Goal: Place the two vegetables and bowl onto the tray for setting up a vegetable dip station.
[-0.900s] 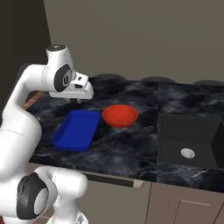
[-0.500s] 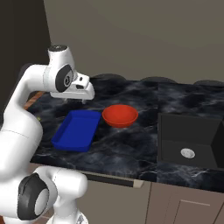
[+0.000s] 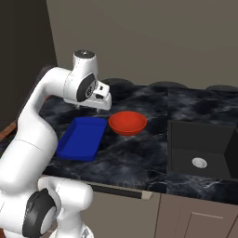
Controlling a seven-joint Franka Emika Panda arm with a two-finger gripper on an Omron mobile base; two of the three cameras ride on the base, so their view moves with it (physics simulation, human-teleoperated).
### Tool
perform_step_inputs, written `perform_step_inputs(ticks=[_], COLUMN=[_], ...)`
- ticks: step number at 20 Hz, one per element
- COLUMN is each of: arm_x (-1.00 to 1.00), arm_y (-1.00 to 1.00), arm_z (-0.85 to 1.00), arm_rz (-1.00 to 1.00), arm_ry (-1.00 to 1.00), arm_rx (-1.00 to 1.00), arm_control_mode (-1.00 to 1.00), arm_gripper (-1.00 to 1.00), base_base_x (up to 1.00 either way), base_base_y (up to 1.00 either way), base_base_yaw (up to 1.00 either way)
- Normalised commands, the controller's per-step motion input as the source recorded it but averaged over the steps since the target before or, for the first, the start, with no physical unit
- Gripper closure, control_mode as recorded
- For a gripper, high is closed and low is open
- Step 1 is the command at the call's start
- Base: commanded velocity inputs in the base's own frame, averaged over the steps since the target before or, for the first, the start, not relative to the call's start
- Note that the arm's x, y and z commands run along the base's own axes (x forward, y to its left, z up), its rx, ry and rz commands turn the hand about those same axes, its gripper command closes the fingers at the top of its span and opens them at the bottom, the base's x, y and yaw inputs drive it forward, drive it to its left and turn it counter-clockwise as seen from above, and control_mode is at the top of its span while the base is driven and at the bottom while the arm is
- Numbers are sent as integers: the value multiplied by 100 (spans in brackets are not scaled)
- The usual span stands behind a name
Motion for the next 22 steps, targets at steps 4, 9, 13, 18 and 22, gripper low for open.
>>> perform_step_inputs(ticks=[4, 9, 13, 18, 22], arm_x=[3, 8, 14, 18, 9], arm_y=[-41, -33, -25, -17, -14], arm_z=[0, -2, -7, -13, -19], arm_rz=[2, -2, -17, -24, -26], arm_ry=[1, 1, 0, 2, 1], arm_rx=[19, 9, 0, -3, -2], arm_control_mode=[-100, -100, -100, -100, -100], arm_gripper=[-100, -100, -100, -100, -100], base_base_x=[0, 0, 0, 0, 0], base_base_y=[0, 0, 0, 0, 0], base_base_yaw=[0, 0, 0, 0, 0])
